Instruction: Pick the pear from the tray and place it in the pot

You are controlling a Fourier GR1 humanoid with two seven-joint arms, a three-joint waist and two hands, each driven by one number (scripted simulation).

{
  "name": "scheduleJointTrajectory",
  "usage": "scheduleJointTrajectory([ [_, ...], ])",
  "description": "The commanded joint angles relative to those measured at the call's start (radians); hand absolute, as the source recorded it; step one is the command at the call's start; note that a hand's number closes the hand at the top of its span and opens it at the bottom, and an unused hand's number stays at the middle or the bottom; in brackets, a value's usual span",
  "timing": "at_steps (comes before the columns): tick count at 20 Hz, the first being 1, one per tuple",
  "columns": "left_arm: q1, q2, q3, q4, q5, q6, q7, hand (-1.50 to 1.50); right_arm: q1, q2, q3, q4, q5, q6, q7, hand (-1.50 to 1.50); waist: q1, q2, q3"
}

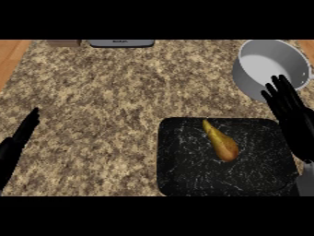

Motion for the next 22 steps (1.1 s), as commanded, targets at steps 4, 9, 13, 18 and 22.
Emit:
scheduleJointTrajectory([
  [4, -0.015, -0.028, 0.076, 0.002, 0.001, 0.079, 0.054, 0.0, 0.055, -0.137, -0.011, 0.092, 0.188, 0.008, -0.015, 1.5, 0.0, 0.022, -0.016],
  [9, -0.015, -0.071, 0.075, 0.013, 0.029, 0.111, 0.116, 0.0, 0.03, -0.356, -0.028, -0.022, 0.611, -0.171, -0.219, -1.5, -0.036, 0.01, -0.02],
  [13, 0.004, -0.086, 0.055, -0.056, 0.015, 0.138, 0.169, 0.0, 0.187, -0.212, 0.051, -0.007, 0.761, -0.357, -0.477, -1.5, -0.015, 0.016, -0.012],
  [18, -0.034, -0.129, 0.072, 0.013, -0.038, 0.135, 0.158, 0.0, 0.246, -0.22, 0.085, -0.134, 0.817, -0.286, -0.367, -1.5, -0.01, 0.019, -0.017],
  [22, 0.012, -0.068, 0.105, -0.083, 0.013, 0.073, 0.189, 0.0, 0.211, -0.315, 0.125, -0.247, 0.875, -0.138, -0.113, -1.5, 0.0, 0.017, -0.018],
])
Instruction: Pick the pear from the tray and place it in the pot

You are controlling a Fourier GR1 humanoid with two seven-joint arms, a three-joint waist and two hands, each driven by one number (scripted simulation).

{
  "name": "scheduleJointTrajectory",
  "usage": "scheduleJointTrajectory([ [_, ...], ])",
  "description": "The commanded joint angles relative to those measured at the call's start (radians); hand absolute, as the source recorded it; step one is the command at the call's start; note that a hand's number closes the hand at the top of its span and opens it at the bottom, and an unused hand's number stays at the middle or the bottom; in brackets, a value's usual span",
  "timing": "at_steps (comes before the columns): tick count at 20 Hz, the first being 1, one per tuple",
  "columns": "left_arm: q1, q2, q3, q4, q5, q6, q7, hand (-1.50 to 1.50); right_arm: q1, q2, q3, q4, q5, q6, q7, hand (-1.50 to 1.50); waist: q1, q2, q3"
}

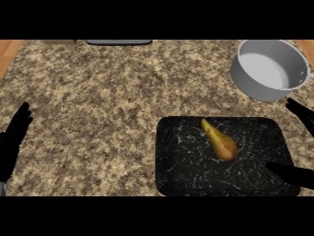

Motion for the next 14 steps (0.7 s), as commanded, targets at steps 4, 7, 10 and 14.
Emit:
scheduleJointTrajectory([
  [4, -0.007, -0.048, -0.027, 0.003, -0.044, 0.019, 0.024, 0.0, -0.106, -0.051, 0.13, -0.179, 0.135, 0.219, 0.384, -1.5, 0.009, 0.002, -0.002],
  [7, -0.024, -0.035, 0.004, 0.05, -0.03, -0.007, -0.03, 0.0, -0.236, -0.047, 0.222, -0.108, 0.178, 0.348, 0.52, -1.5, 0.029, 0.007, -0.004],
  [10, -0.044, -0.034, -0.015, 0.017, -0.059, 0.008, 0.011, 0.0, -0.295, -0.049, 0.263, -0.076, 0.181, 0.486, 0.654, -1.5, 0.027, 0.006, -0.002],
  [14, -0.043, -0.061, -0.014, 0.046, -0.047, 0.0, -0.004, 0.0, -0.404, 0.013, 0.346, 0.003, 0.156, 0.664, 0.807, -1.5, 0.033, 0.007, -0.002],
])
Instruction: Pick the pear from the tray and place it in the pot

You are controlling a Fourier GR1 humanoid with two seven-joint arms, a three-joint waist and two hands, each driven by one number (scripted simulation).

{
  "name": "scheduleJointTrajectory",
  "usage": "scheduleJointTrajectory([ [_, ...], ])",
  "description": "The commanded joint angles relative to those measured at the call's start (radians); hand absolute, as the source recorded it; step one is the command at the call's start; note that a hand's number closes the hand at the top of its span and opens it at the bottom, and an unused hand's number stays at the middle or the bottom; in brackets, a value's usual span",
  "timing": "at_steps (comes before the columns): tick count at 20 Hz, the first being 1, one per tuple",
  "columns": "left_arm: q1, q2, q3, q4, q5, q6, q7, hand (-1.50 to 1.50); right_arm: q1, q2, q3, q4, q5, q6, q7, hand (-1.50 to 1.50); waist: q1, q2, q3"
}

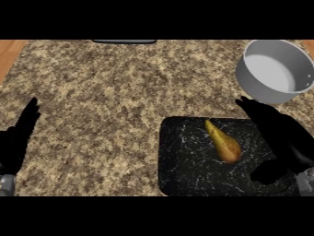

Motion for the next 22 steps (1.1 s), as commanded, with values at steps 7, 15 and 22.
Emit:
scheduleJointTrajectory([
  [7, 0.05, -0.009, 0.043, -0.064, -0.013, -0.027, 0.021, 0.0, -0.241, 0.219, 0.041, 0.14, -0.075, 0.33, 0.309, -1.5, -0.016, -0.004, 0.003],
  [15, 0.055, -0.054, 0.049, -0.041, -0.073, -0.046, 0.006, 0.0, -0.316, 0.269, 0.026, 0.34, 0.051, 0.344, 0.245, -1.5, -0.018, -0.003, 0.003],
  [22, 0.068, -0.072, 0.095, -0.125, -0.108, -0.067, 0.087, 0.0, -0.227, 0.338, 0.065, 0.364, 0.176, 0.317, 0.211, -1.5, -0.021, -0.004, 0.003],
])
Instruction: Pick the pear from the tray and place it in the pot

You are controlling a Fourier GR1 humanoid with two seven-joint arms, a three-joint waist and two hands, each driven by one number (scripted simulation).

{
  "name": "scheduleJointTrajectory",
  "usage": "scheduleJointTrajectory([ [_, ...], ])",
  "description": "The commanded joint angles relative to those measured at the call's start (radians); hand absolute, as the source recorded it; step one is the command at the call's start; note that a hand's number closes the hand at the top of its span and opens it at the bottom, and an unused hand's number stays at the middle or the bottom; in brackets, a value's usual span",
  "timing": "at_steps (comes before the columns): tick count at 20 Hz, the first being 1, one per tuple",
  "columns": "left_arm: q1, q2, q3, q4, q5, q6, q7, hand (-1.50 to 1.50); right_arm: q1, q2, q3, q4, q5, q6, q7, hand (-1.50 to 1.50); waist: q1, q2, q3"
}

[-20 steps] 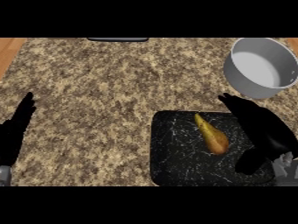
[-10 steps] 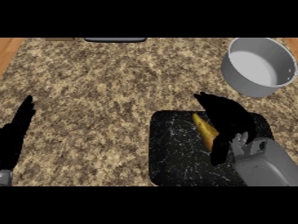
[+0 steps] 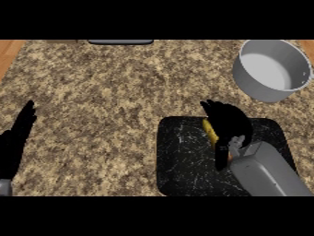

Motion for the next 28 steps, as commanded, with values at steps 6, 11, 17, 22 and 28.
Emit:
scheduleJointTrajectory([
  [6, -0.027, -0.032, 0.058, 0.007, -0.023, -0.064, 0.017, 0.0, -0.038, 0.086, -0.038, 0.159, 0.126, -0.002, -0.038, -1.5, -0.001, 0.0, 0.0],
  [11, -0.009, -0.047, 0.098, 0.017, -0.031, -0.097, -0.016, 0.0, -0.027, 0.063, -0.08, 0.206, 0.176, -0.032, -0.134, -1.5, -0.001, 0.0, 0.0],
  [17, 0.014, -0.087, 0.093, -0.039, -0.068, -0.093, 0.015, 0.0, -0.003, 0.116, -0.075, 0.279, 0.244, -0.069, -0.145, -1.5, 0.001, 0.0, 0.0],
  [22, -0.031, -0.078, 0.126, 0.018, -0.08, -0.123, -0.005, 0.0, -0.049, 0.114, -0.085, 0.354, 0.274, -0.048, -0.225, 1.5, 0.001, 0.001, 0.0],
  [28, 0.041, -0.124, 0.124, -0.02, -0.099, -0.131, -0.027, 0.0, 0.016, 0.091, -0.071, 0.243, 0.316, -0.039, -0.292, 1.5, -0.001, -0.001, 0.0],
])
